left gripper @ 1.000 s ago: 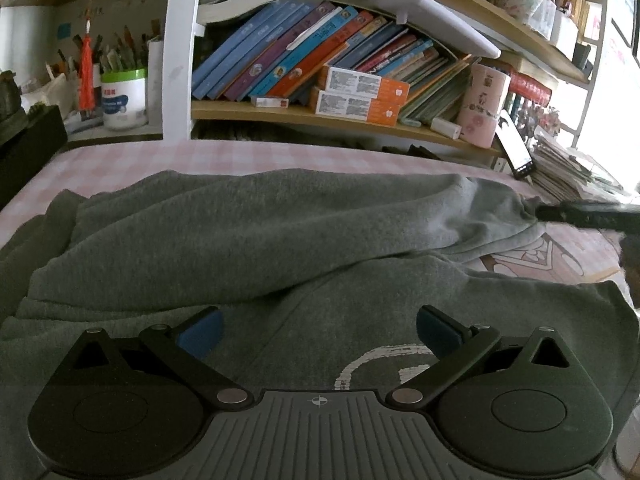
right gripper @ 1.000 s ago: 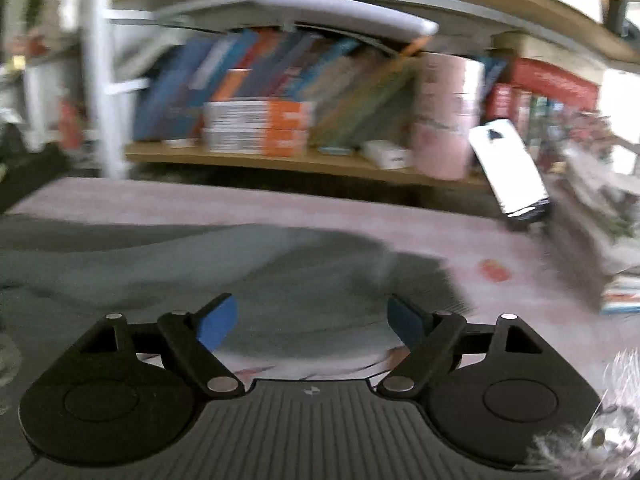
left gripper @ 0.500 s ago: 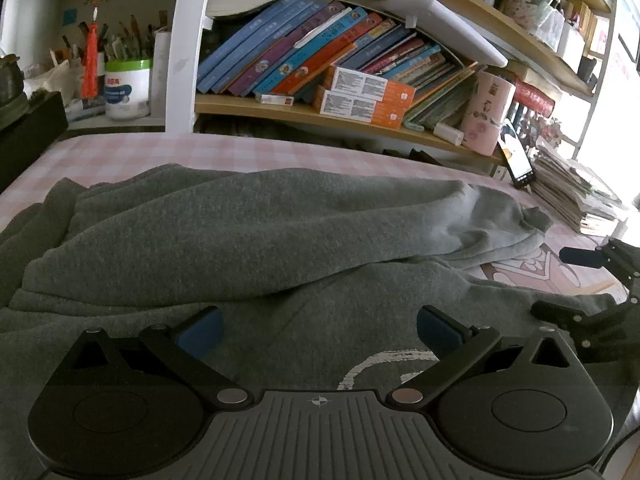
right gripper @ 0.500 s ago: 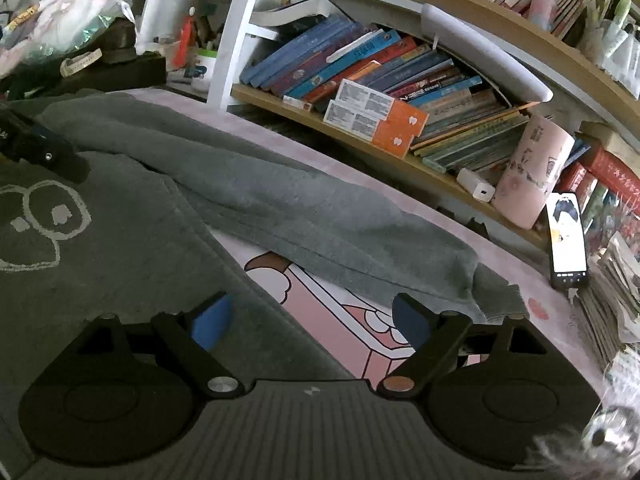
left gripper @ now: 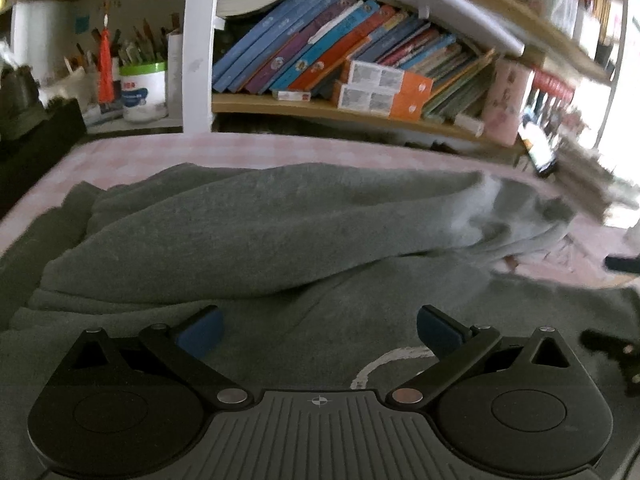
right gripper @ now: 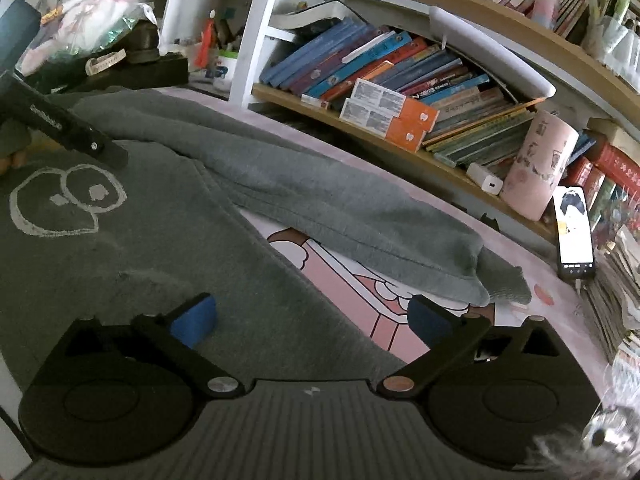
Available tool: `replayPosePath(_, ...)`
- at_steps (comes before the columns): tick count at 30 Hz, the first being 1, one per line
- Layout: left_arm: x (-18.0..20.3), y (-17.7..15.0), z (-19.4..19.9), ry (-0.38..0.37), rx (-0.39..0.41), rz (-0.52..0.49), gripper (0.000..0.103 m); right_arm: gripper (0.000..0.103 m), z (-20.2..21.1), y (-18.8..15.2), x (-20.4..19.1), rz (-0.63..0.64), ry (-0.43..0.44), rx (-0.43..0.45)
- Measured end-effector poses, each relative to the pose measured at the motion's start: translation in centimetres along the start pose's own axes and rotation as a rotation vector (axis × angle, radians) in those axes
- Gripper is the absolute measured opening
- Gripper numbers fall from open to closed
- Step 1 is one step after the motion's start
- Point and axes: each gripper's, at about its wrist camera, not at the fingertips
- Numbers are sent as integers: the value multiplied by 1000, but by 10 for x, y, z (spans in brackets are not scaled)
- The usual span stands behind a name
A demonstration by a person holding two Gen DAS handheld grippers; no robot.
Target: Fold clothes
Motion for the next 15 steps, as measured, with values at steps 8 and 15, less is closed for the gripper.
replayPosePath(8, 10, 1, -1, 72, -30, -76, 103, 103, 1, -1, -2, 19, -13, 1)
replayPosePath(15, 18, 0, 22, 43, 109, -151, 103, 103, -1, 0, 12, -63, 45, -9)
Point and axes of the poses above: each gripper's, at about its wrist camera, not at the fingertips, and z roughly against the way its jaws point, x to its right, y to its top, and after that the axes turned 12 degrees about y, right-handed
